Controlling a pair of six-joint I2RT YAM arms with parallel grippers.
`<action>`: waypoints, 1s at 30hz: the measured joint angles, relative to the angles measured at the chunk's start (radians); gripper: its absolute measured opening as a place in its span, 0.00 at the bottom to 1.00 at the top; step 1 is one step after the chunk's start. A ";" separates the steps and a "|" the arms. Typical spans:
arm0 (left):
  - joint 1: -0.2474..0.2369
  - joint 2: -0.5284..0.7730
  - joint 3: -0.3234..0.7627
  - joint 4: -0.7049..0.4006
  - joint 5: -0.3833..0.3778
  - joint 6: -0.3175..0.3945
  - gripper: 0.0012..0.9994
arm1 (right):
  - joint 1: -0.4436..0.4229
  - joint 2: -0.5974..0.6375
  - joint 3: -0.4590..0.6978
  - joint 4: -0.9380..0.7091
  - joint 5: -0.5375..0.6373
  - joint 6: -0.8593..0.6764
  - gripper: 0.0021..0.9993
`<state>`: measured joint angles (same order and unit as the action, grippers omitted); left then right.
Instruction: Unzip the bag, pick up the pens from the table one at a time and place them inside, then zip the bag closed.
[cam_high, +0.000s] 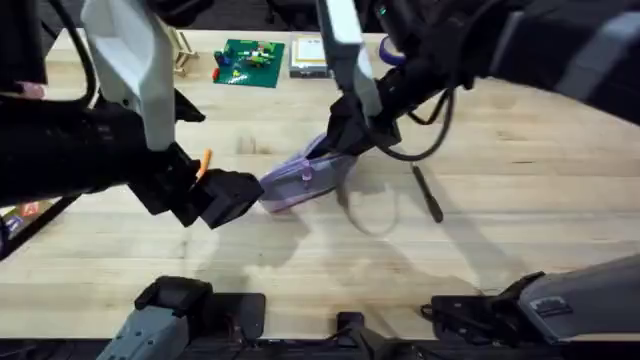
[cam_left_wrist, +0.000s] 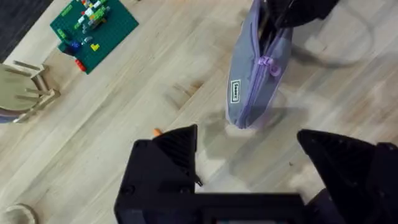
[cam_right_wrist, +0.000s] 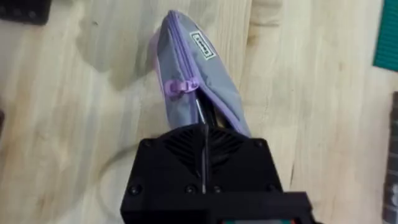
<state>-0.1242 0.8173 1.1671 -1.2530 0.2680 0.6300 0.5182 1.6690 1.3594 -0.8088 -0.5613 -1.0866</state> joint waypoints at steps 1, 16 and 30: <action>0.000 0.000 0.000 0.000 0.000 0.000 0.99 | 0.000 0.017 0.000 0.006 0.000 -0.007 0.03; 0.000 0.000 0.000 0.000 0.000 0.000 0.99 | 0.003 0.153 0.000 0.089 -0.001 -0.049 0.03; 0.000 0.000 0.000 0.000 0.000 0.000 0.99 | 0.123 0.216 0.000 0.098 0.108 -0.051 0.03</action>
<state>-0.1242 0.8173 1.1671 -1.2530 0.2680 0.6300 0.6415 1.8851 1.3598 -0.7105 -0.4537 -1.1378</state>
